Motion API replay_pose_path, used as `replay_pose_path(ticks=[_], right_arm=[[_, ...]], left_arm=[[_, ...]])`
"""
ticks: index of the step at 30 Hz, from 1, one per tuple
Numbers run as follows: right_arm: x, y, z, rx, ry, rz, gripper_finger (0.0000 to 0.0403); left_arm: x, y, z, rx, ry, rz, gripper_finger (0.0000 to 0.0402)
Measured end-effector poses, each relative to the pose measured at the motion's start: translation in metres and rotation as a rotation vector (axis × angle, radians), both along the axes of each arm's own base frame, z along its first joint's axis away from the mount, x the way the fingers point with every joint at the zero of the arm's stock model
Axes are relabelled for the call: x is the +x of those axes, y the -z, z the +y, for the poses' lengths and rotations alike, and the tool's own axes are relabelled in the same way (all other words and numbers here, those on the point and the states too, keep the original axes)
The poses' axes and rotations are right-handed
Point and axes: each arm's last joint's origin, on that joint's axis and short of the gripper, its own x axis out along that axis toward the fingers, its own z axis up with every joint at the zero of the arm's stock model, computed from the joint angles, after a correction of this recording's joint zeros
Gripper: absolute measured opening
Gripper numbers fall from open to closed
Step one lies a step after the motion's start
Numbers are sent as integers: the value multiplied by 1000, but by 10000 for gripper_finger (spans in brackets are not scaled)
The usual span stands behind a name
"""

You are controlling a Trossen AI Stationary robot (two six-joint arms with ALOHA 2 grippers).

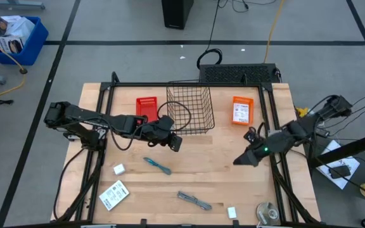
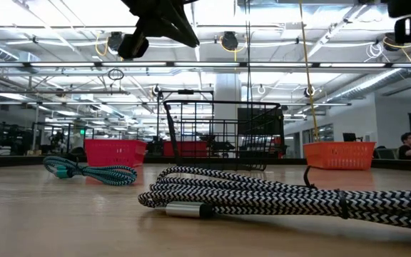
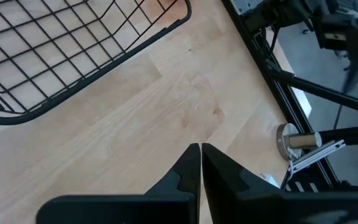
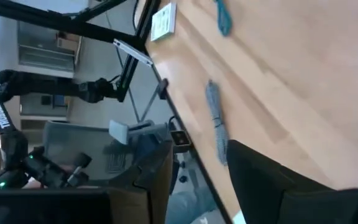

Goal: Pick and place items into bin
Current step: Put the right white charger adaptor into the wire basket

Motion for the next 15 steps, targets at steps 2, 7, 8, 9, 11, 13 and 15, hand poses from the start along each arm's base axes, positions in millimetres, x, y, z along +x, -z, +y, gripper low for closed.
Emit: replay_pose_path(ticks=[2,7,8,9,11,13,15], right_arm=[[6,-9,10,4,2,0,141],[33,-42,34,12,37,-60,135],[39,-49,38,6,46,-63,135],[45,-55,43,2,47,-61,134],[57,-63,51,-9,44,-44,134],[67,-68,59,-21,27,11,134],[75,-69,67,-12,3,119,134]], left_arm=[[0,0,0,12,10,1,19],[0,0,0,49,39,-4,19],[1,-1,0,55,45,-10,19],[1,-2,0,64,53,-18,19],[3,-3,0,84,80,-39,19],[4,-5,-1,98,124,-58,19],[4,-5,-2,116,171,-66,19]])
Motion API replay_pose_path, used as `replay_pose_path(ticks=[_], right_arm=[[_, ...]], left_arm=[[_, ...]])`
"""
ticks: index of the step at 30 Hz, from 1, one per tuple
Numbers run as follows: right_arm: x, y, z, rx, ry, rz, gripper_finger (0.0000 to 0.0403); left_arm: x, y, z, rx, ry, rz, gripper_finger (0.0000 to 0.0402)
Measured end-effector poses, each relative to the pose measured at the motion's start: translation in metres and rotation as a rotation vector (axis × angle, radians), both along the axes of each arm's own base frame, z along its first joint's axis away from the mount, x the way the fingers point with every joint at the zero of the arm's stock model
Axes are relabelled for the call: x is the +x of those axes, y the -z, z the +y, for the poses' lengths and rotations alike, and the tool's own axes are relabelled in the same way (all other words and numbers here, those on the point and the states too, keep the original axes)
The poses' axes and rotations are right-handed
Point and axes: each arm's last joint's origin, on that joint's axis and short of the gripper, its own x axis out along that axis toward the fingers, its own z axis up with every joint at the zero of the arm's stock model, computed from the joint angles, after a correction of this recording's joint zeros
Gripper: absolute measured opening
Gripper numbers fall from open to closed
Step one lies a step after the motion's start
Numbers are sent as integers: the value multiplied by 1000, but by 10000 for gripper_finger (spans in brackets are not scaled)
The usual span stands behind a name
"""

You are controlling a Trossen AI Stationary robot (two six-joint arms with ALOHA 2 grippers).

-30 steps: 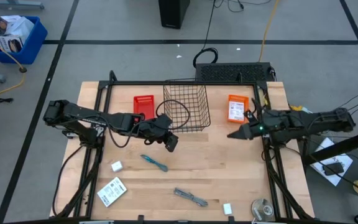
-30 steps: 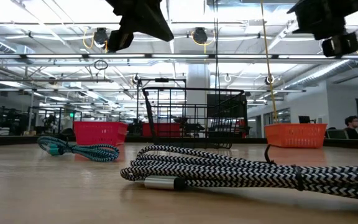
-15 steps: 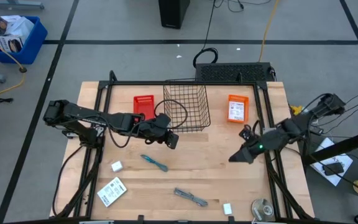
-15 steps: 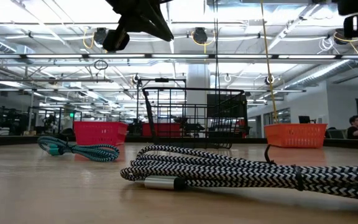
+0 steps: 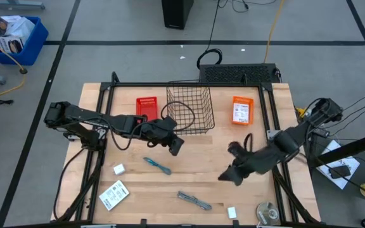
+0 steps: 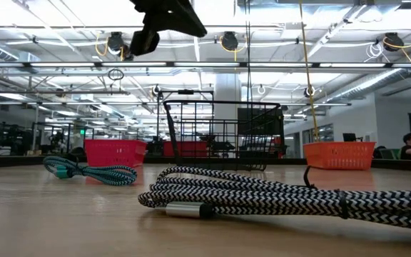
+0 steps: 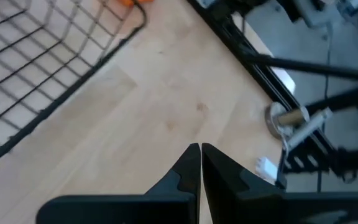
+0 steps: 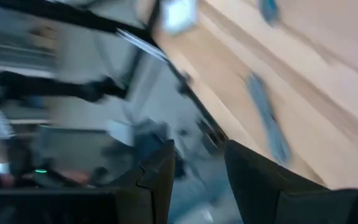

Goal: Pick and place items into bin
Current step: Put the right white charger adaptor into the wire basket

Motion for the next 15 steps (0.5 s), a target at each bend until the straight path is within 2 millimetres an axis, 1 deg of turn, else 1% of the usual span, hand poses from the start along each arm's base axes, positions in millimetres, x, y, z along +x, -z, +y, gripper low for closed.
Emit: replay_pose_path(ticks=[4,7,11,15], right_arm=[[2,9,24,34,-40,243,134],[-5,15,44,85,-23,351,134],[-15,31,68,127,77,474,134],[-19,48,89,158,189,532,134]], left_arm=[[0,0,-2,21,88,0,19],[0,0,-3,26,135,-2,19],[0,0,-3,62,164,-7,19],[1,-1,-2,118,196,-23,19]])
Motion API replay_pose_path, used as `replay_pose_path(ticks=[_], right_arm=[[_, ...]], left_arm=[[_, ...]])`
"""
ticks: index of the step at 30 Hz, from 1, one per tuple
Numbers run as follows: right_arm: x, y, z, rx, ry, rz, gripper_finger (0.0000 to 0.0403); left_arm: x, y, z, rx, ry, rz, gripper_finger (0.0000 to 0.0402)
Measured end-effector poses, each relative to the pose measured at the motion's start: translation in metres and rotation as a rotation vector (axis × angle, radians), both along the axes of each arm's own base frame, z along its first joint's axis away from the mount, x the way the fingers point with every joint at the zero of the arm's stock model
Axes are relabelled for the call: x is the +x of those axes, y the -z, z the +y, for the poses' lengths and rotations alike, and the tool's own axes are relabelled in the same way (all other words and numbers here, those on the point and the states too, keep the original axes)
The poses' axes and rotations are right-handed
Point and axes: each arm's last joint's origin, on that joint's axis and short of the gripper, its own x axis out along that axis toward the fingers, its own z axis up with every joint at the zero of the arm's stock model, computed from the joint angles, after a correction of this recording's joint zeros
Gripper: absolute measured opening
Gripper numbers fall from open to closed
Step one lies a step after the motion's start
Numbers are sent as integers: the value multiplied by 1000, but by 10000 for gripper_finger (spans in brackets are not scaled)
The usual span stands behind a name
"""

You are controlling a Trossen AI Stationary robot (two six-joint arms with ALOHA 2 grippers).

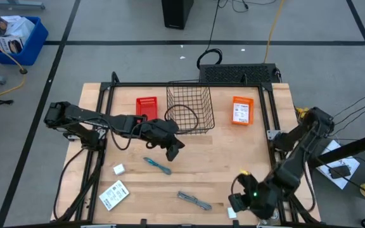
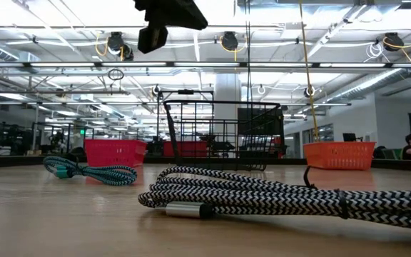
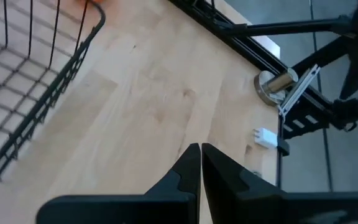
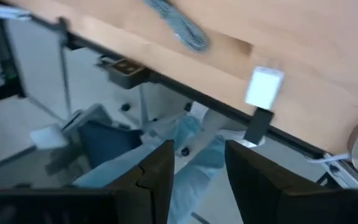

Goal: Pick and place items into bin
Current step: Put the right white charger adaptor into the wire basket

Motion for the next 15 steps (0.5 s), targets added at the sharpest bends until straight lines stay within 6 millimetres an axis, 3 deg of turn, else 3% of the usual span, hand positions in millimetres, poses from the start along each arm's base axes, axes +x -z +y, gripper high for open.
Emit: replay_pose_path(ticks=[6,15], right_arm=[[10,33,23,-17,60,79,134],[20,75,41,15,74,257,126]], left_arm=[[1,0,5,67,29,-14,19],[2,0,15,66,4,-11,19]])
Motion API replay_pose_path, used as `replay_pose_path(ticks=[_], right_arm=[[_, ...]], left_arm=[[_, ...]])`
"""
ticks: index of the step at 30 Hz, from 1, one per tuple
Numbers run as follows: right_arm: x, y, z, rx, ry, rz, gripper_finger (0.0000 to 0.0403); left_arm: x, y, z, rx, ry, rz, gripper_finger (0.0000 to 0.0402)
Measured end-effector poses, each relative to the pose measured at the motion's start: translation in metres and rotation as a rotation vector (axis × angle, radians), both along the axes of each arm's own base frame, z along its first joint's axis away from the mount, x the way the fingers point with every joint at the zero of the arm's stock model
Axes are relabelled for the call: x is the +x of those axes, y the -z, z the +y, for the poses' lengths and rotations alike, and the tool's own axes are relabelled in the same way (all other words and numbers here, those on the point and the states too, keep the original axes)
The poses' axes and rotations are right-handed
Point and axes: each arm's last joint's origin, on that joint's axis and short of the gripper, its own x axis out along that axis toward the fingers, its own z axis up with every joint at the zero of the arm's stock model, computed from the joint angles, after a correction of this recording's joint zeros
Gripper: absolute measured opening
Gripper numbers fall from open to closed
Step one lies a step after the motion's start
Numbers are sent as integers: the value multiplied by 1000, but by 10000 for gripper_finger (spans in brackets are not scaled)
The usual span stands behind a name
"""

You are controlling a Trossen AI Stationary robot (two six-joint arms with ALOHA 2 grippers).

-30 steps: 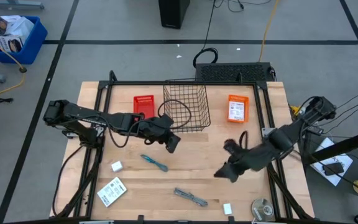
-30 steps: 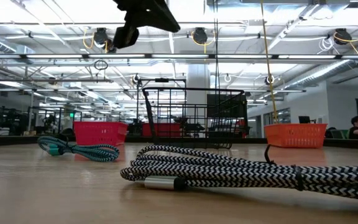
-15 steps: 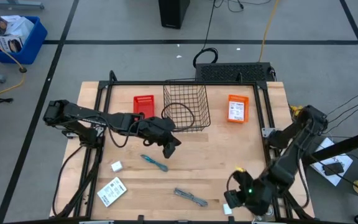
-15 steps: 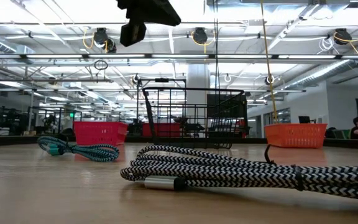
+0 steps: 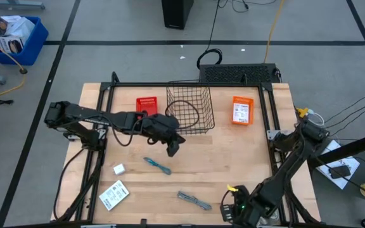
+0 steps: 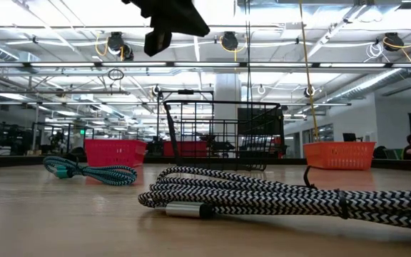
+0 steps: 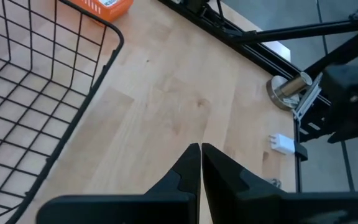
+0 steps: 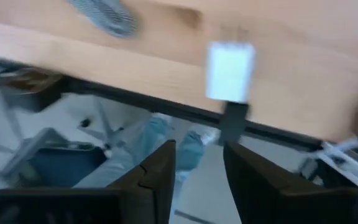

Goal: Pick and place items into bin
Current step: Put the right white charger adaptor into the wire basket

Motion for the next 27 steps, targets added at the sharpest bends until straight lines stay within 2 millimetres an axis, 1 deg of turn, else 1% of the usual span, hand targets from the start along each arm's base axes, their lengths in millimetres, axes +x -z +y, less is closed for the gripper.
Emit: replay_pose_path(ticks=[3,7,11,16,20,24,27], right_arm=[[2,11,3,26,-13,31,121],[6,13,5,67,5,-12,111],[12,20,7,107,32,-125,106],[14,29,3,140,48,-128,112],[12,36,0,152,22,-64,143],[12,36,-2,140,35,-61,194],[8,40,-8,78,42,-5,232]], left_arm=[[0,0,1,-1,-2,2,19],[0,0,1,11,7,-2,19],[0,0,1,21,15,-4,19],[0,0,1,20,14,-4,19],[0,0,1,20,14,-6,19],[0,-1,1,19,14,-9,19],[0,-1,1,19,13,-9,19]])
